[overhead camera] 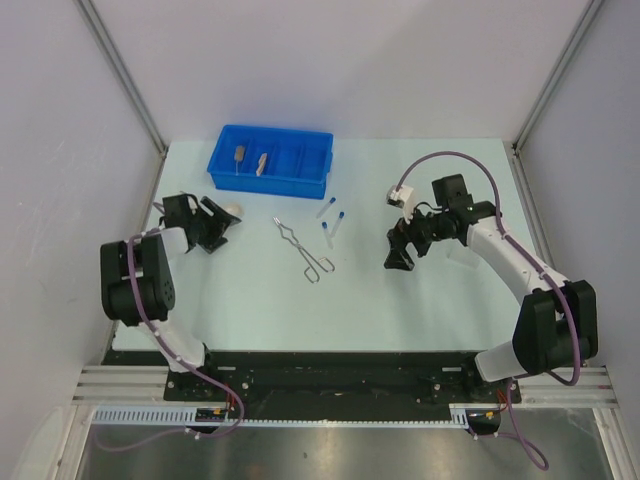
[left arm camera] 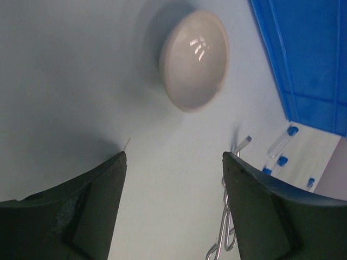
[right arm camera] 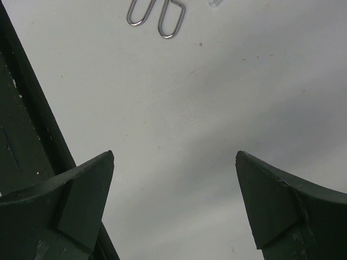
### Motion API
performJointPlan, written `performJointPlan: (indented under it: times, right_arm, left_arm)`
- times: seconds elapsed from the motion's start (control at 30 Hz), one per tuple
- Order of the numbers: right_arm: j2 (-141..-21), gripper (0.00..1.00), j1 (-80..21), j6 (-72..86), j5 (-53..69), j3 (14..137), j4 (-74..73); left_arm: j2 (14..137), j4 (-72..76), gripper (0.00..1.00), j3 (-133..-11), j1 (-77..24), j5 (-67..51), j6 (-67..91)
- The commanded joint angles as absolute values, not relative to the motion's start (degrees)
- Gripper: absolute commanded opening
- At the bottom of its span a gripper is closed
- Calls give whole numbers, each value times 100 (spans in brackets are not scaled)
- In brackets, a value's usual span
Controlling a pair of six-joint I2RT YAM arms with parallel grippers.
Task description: Organize the chemistry lab equipment
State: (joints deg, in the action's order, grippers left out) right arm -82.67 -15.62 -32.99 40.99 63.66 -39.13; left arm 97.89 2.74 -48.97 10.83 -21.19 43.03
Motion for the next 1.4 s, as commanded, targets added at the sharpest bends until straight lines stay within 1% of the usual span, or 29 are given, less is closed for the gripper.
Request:
performJointPlan:
  times: [0.0,0.13,0.2,0.23,0.27,0.4,0.43,0.57,0.6,0.67,0.7,0.8,0.9,1.0,1.13,1.37]
  right_arm:
    - [-8139,100,-1380,-3252,4306,6592,-3867]
    - [-8130,100,-1301,-3234,4377,6592,-3885]
    - [-8147,100,-1283,-3234,4386,6592,-3893]
    - [-8139,100,-1275,-3234,4394,6592,-3885]
    - [-8156,100,-1274,-3226,4403,6592,-3902]
    - [-8139,100,-1266,-3208,4447,6583,-3920]
    - [-8130,100,-1248,-3208,4473,6583,-3929]
    - [-8068,100,-1239,-3191,4500,6574,-3946]
    - [-8051,100,-1222,-3190,4500,6574,-3938]
    - [-8007,100,-1204,-3190,4517,6566,-3955]
    - [-7989,100,-1195,-3190,4518,6565,-3946]
    - [-7884,100,-1151,-3182,4544,6539,-3964]
    - [-7761,100,-1073,-3164,4596,6487,-3946]
    - [-7620,100,-1011,-3155,4640,6408,-3929]
    - [-7401,100,-906,-3155,4684,6276,-3876]
    - [-6935,100,-554,-3155,4886,5828,-3578]
  left_arm:
    - [10309,352,76,-5563,1230,-1688,4579]
    - [10660,106,64,-5853,1239,-1354,4562]
    - [10889,44,62,-6020,1239,-1345,4501]
    - [10942,35,57,-6081,1231,-1345,4474]
    - [11003,44,54,-6160,1239,-1353,4465]
    - [11048,-193,46,-6301,1222,-1345,4456]
    - [11048,-228,42,-6337,1230,-1310,4447]
    - [11039,-421,34,-6442,1230,-1213,4298]
    - [11065,-439,29,-6460,1230,-1204,4280]
    - [11083,-466,24,-6504,1230,-1248,4228]
    - [11083,-466,19,-6521,1230,-1265,4210]
    - [11074,-448,11,-6530,1222,-1301,4157]
    - [11030,-431,6,-6530,1230,-1380,4026]
    - [10899,-378,3,-6495,1222,-1520,3868]
    - [10609,-238,1,-6302,1230,-1775,3639]
    - [9810,-26,1,-5442,1222,-2530,3261]
